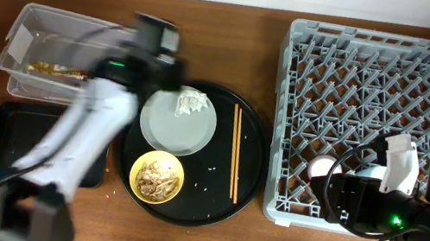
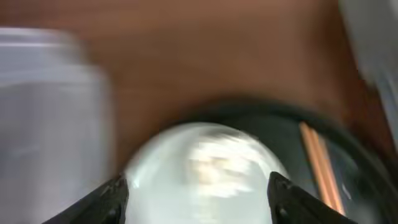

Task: Sort waste into correct bins and load items into the dishwasher rack
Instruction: 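Pick the snack wrapper off the plate and drop it in the clear container, then pick the white tissue off the plate and drop it in the container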

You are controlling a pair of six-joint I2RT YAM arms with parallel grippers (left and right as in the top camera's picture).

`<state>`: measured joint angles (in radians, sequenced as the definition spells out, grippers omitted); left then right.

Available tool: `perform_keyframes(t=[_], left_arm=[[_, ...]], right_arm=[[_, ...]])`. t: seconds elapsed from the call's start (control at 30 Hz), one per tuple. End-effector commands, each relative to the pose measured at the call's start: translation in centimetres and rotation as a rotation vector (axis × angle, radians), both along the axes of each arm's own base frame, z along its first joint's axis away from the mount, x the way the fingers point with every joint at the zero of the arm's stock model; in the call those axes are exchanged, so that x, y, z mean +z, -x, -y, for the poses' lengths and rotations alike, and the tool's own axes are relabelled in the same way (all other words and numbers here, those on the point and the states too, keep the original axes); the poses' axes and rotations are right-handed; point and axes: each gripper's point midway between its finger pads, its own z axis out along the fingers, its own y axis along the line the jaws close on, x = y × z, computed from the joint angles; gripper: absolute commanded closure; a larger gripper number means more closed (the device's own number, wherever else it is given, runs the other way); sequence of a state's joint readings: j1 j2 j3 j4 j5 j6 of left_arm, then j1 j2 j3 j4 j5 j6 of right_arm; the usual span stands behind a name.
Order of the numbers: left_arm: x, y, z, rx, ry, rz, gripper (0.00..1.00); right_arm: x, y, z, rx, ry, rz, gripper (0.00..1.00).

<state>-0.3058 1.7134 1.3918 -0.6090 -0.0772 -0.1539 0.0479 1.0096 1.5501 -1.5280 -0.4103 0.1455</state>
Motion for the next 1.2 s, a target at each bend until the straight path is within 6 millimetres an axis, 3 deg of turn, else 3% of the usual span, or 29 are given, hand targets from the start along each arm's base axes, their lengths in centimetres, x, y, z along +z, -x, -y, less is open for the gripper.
perform_keyframes(t=[0.0, 0.07, 0.13, 0.17, 0.23, 0.27, 0.33, 0.37, 0.4, 0.43, 0.5, 0.57, 0.6, 0.63, 0.67, 0.7, 0.77, 0.8, 0.83, 0.93, 1.0, 1.07, 1.13, 1.17], left_arm=[[-8.3, 0.3, 4.7, -0.199, -0.21, -0.1, 0.27], [-11.6, 0.2, 5.7, -0.189, -0.168, -0.148, 0.31], [-13.1, 0.6, 5.9, -0.189, -0.155, -0.188, 0.42], [-13.2, 0.6, 5.9, -0.187, -0.152, -0.192, 0.56], [-13.0, 1.1, 5.8, -0.189, -0.154, -0.21, 1.0], [-11.5, 1.3, 5.6, -0.172, -0.149, -0.217, 1.0], [-4.6, 0.3, 4.6, -0.117, -0.115, -0.138, 1.0], [-0.7, -0.4, 3.6, -0.089, -0.092, -0.071, 1.0], [1.9, -0.8, 2.6, -0.064, -0.073, -0.021, 1.0], [4.3, -1.3, 0.0, 0.004, -0.091, 0.038, 1.0], [5.0, -2.4, -6.1, 0.227, -0.201, 0.085, 1.0], [2.8, -3.6, -10.2, 0.353, -0.195, 0.052, 1.0], [0.8, -3.9, -11.6, 0.402, -0.156, 0.005, 0.94], [0.0, -4.1, -11.6, 0.388, -0.116, -0.022, 0.29], [-0.1, -3.6, -10.6, 0.329, -0.039, -0.062, 0.13], [1.2, -2.8, -9.8, 0.29, 0.0, -0.082, 0.14], [4.3, 0.5, -7.6, 0.218, 0.068, -0.147, 0.25], [6.4, 3.8, -5.7, 0.162, 0.071, -0.179, 0.32], [7.6, 7.2, -3.8, 0.098, 0.051, -0.216, 0.32], [8.2, 14.5, 1.5, -0.065, -0.042, -0.299, 0.34], [5.7, 17.8, 3.5, -0.023, -0.135, -0.35, 0.36], [0.5, 20.6, 5.5, -0.01, -0.183, -0.396, 0.37], [-5.1, 22.0, 5.9, -0.044, -0.2, -0.431, 0.41], [-7.0, 22.6, 6.0, -0.052, -0.181, -0.454, 0.44]], right_arm=[[0.0, 0.1, -0.2, 0.018, 0.001, 0.006, 0.11], [0.0, 0.1, -0.2, 0.018, 0.001, 0.006, 0.11], [0.0, 0.1, -0.2, 0.018, 0.001, 0.007, 0.11], [0.0, 0.1, -0.2, 0.018, 0.001, 0.007, 0.11], [0.0, 0.1, -0.2, 0.018, 0.001, 0.006, 0.11], [0.0, 0.1, -0.2, 0.018, 0.001, 0.006, 0.11], [0.0, 0.1, -0.2, 0.018, 0.002, 0.006, 0.11], [0.0, 0.1, -0.2, 0.018, 0.002, 0.006, 0.11], [0.0, 0.1, -0.2, 0.018, 0.002, 0.007, 0.11], [0.0, 0.1, -0.2, 0.018, 0.002, 0.006, 0.11], [0.0, 0.1, -0.2, 0.018, 0.001, 0.006, 0.11], [0.0, 0.1, -0.2, 0.018, 0.001, 0.007, 0.11], [0.0, 0.1, -0.2, 0.018, 0.001, 0.007, 0.11], [0.0, 0.1, -0.2, 0.018, 0.001, 0.007, 0.11], [0.0, 0.1, -0.2, 0.018, 0.001, 0.007, 0.11], [0.0, 0.1, -0.2, 0.018, 0.001, 0.007, 0.11], [0.0, 0.2, -0.2, 0.018, 0.001, 0.006, 0.11], [0.0, 0.2, -0.2, 0.018, 0.001, 0.003, 0.11], [-0.1, 0.3, -0.2, 0.018, 0.002, 0.0, 0.12], [-0.2, 0.4, -0.1, 0.016, 0.005, -0.009, 0.11], [-0.3, 0.6, -0.1, 0.016, 0.006, -0.016, 0.11], [-0.3, 0.6, -0.1, 0.016, 0.006, -0.02, 0.11], [-0.4, 0.7, -0.1, 0.016, 0.006, -0.023, 0.11], [-0.4, 0.7, -0.1, 0.016, 0.006, -0.023, 0.11]])
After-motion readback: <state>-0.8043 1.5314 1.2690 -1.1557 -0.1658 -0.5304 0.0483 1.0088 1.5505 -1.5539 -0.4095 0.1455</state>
